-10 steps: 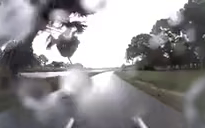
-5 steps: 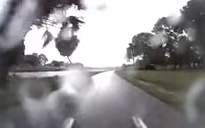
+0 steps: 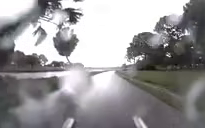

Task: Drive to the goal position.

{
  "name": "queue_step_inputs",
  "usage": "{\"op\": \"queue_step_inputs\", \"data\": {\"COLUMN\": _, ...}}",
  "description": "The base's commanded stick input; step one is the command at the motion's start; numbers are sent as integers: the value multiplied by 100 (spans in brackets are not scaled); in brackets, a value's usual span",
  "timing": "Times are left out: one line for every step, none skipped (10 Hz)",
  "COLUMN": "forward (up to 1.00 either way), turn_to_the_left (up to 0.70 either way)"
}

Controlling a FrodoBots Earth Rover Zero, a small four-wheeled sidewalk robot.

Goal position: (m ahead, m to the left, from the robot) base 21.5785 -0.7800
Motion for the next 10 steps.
{"op": "queue_step_inputs", "data": {"forward": 100, "turn_to_the_left": 0}}
{"op": "queue_step_inputs", "data": {"forward": 100, "turn_to_the_left": 0}}
{"op": "queue_step_inputs", "data": {"forward": 100, "turn_to_the_left": 0}}
{"op": "queue_step_inputs", "data": {"forward": 100, "turn_to_the_left": 0}}
{"op": "queue_step_inputs", "data": {"forward": 100, "turn_to_the_left": 0}}
{"op": "queue_step_inputs", "data": {"forward": 100, "turn_to_the_left": 0}}
{"op": "queue_step_inputs", "data": {"forward": 100, "turn_to_the_left": 0}}
{"op": "queue_step_inputs", "data": {"forward": 100, "turn_to_the_left": 0}}
{"op": "queue_step_inputs", "data": {"forward": 100, "turn_to_the_left": 0}}
{"op": "queue_step_inputs", "data": {"forward": 100, "turn_to_the_left": 0}}
